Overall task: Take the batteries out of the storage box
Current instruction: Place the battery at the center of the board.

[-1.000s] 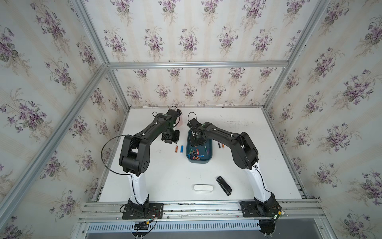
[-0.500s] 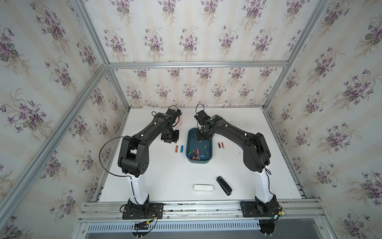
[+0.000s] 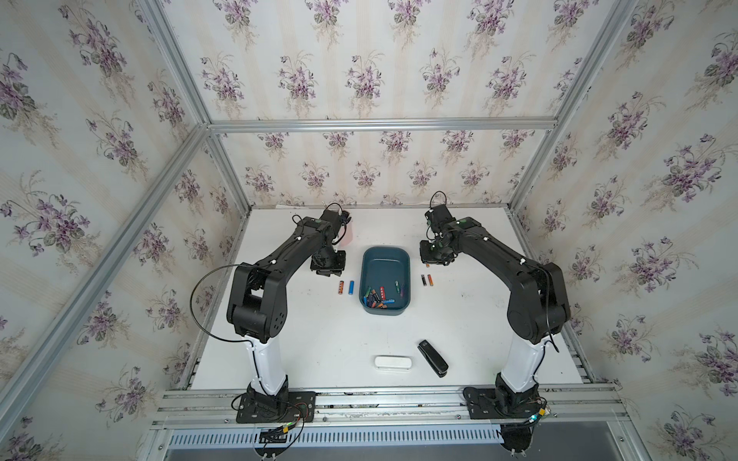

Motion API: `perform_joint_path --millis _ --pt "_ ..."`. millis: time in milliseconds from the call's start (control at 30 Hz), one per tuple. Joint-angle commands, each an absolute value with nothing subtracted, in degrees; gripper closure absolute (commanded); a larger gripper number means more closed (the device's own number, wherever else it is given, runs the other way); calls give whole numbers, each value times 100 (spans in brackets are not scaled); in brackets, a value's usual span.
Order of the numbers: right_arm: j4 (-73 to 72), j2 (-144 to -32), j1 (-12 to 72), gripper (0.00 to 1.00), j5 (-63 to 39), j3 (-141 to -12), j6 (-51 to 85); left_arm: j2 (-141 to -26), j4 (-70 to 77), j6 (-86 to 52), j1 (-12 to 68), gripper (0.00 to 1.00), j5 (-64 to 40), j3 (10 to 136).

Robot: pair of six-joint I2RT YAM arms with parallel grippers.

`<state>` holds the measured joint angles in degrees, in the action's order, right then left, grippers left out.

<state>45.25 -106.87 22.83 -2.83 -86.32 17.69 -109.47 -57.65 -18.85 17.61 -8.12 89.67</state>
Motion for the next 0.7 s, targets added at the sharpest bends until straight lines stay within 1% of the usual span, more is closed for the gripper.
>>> perform_joint_path --millis 0,200,667 --pt "4294 -10545 2007 85 -325 -8167 1484 -10928 -5793 -1954 1758 62 -850 9026" --pt "4010 -10682 1703 85 -247 -7677 1197 -10973 -5809 -1951 1765 62 -826 9022" --pt "3737 -11204 1697 85 -420 -7722 1099 -11073 -5819 -1977 1765 61 -826 9096"
